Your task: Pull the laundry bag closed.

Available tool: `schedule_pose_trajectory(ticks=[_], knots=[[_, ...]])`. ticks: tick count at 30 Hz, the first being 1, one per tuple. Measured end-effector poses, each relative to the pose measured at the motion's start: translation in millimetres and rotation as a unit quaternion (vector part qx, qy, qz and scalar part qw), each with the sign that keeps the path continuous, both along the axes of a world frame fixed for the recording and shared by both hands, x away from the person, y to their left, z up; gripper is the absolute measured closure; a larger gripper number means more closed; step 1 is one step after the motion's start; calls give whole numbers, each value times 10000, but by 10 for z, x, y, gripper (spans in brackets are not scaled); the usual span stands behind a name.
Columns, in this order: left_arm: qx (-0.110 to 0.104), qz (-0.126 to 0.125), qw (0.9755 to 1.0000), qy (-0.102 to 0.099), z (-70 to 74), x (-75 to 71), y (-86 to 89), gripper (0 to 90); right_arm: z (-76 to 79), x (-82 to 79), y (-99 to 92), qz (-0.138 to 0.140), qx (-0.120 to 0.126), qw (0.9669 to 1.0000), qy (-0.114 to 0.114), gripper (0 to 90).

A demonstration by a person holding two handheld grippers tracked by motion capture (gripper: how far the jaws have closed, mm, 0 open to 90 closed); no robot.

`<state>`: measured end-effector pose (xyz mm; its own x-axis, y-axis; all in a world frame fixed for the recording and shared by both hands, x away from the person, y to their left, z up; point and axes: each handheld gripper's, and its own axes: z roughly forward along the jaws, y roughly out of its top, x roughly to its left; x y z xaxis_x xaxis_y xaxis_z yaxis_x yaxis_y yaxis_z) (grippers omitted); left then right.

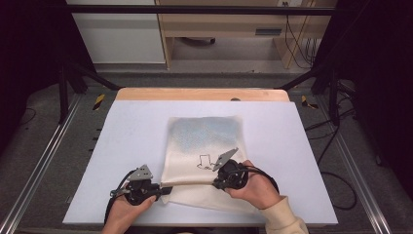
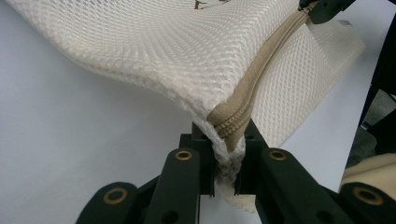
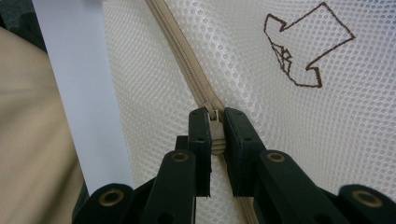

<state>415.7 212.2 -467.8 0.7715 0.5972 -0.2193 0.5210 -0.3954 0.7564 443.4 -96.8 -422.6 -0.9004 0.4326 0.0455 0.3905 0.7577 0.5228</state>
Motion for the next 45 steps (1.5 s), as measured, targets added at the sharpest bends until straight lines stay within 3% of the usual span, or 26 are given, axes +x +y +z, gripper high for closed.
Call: schedule_pose_trajectory(ticks=[45], knots=[[35,-66,10000,-55,34,-20,10,814,-22,-75,-326,-315,121,9994,14,819]])
